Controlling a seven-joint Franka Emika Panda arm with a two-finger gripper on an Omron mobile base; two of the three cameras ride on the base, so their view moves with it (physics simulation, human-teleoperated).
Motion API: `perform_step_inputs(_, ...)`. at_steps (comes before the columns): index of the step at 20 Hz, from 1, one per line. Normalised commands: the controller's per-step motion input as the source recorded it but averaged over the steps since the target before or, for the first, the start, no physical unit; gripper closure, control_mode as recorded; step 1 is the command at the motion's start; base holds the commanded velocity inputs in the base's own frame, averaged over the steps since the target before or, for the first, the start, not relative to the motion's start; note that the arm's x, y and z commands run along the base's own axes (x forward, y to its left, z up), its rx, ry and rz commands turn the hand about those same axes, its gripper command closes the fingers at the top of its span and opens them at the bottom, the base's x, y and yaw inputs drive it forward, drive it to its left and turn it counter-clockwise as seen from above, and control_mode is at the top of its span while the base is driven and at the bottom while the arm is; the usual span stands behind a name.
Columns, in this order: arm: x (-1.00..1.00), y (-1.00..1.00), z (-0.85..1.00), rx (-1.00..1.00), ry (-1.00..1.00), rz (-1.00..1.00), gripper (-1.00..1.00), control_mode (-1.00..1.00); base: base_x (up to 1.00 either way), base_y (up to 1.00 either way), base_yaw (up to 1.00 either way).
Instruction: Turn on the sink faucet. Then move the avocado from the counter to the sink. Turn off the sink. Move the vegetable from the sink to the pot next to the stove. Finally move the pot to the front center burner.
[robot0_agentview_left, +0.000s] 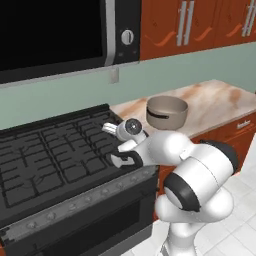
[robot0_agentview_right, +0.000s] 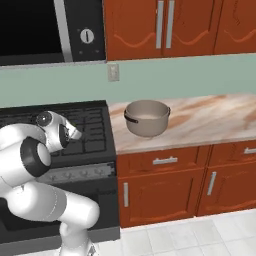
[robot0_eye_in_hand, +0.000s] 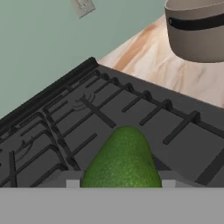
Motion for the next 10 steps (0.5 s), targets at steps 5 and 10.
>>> perform_step_inputs(5, 0.0, 0.0, 0.0, 0.0, 0.0, 0.0, 1.0, 1.0, 0.13, -0.59, 0.31)
perform_step_inputs(10, 0.0, 0.0, 0.0, 0.0, 0.0, 0.0, 1.0, 1.0, 0.34, -0.07, 0.34)
